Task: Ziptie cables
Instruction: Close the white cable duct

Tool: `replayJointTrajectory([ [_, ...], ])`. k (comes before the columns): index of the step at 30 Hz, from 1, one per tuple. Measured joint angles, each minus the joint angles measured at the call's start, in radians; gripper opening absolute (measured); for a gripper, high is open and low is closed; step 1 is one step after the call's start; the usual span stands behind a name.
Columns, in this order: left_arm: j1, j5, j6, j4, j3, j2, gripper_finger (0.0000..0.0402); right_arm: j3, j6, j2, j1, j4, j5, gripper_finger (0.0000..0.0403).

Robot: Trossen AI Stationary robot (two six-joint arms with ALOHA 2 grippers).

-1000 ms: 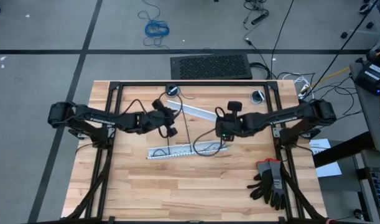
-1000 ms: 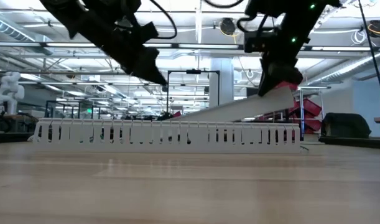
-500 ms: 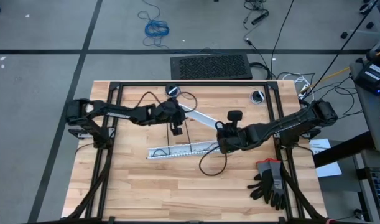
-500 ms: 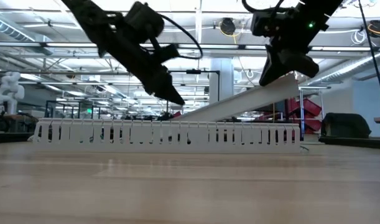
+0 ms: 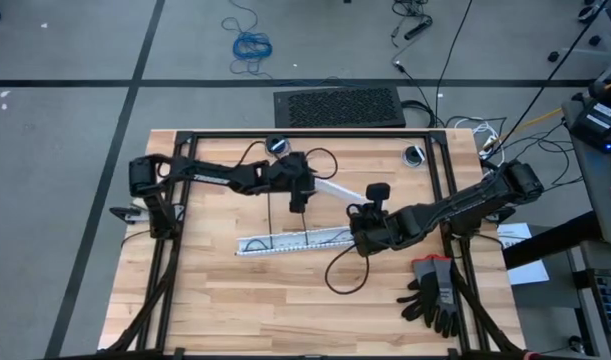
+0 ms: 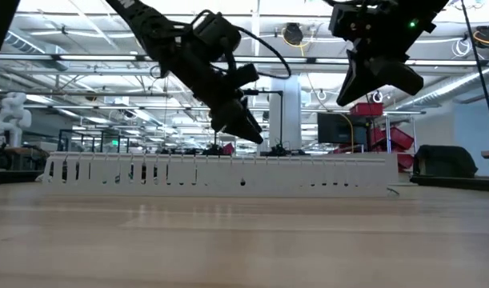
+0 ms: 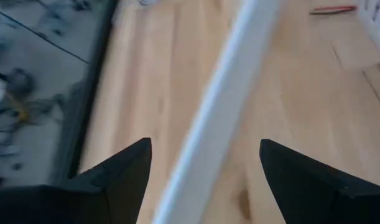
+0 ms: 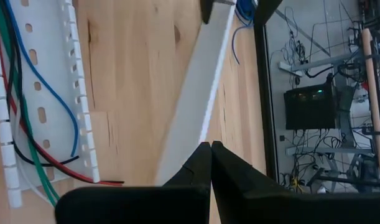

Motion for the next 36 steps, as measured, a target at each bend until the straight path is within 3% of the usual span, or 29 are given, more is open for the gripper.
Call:
replayJointTrajectory([
  [7, 0.015, -0.057, -0.135, -0.120, 0.028, 0.034, 0.0297, 0.000, 0.021, 0.000, -0.020, 0.019, -0.014, 0.0000],
  [11, 0.013, -0.059, -0.157, -0.109, 0.029, 0.033, 0.0297, 0.000, -0.054, 0.000, -0.134, 0.036, -0.098, 0.0014],
  [16, 0.013, -0.059, -0.174, -0.118, 0.029, 0.032, 0.0297, 0.000, -0.152, 0.000, -0.370, 0.096, -0.397, 0.0081],
  [18, 0.013, -0.059, -0.185, -0.121, 0.029, 0.032, 0.0297, 0.000, -0.185, 0.000, -0.439, 0.131, -0.561, 0.0113],
  [20, 0.013, -0.059, -0.185, -0.130, 0.029, 0.032, 0.0297, 0.000, -0.206, 0.002, -0.486, 0.174, -0.650, 0.0144],
  [26, 0.009, -0.059, -0.197, -0.149, 0.029, 0.032, 0.0297, 0.002, -0.243, 0.084, -0.596, 0.247, -0.732, 0.0187],
  [36, 0.006, -0.104, -0.250, -0.205, 0.029, 0.032, 0.0297, 0.002, -0.304, 0.318, -0.727, 0.324, -0.773, 0.0149],
])
